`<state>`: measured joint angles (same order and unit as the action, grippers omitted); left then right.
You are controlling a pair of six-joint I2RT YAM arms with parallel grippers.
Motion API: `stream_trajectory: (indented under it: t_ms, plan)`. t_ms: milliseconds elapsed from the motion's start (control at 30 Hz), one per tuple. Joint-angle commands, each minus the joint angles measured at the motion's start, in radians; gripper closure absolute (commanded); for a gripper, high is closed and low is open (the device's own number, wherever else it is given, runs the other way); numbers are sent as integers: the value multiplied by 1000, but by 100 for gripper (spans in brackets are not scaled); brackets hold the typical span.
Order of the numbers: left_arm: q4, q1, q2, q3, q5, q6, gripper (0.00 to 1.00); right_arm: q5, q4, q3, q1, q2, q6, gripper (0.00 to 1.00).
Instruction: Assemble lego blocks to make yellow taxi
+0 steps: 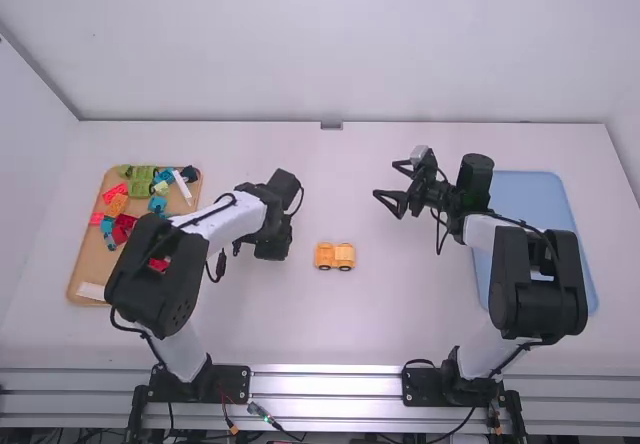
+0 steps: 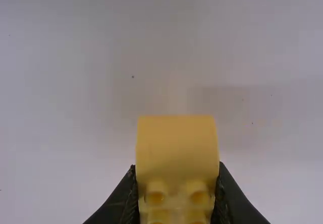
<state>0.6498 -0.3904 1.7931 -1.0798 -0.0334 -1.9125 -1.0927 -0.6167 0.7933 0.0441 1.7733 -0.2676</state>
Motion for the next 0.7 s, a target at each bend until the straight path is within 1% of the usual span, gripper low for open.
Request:
stream_trajectory:
  t_ms: [0,100,300,667]
  plan:
    - [8,-21,-3,7,0,-36,98,-8,6,-8,1,-29,2,1]
    - [-24,-44,25,7,0,-37,98,-6,21,-8,1,-29,-2,1]
    - [-30,-47,60,6,-3,-71,98,-9,28,-8,1,-29,1,1]
    - [-35,-47,61,22,14,-95,98,-6,56,-8,1,-29,-28,1]
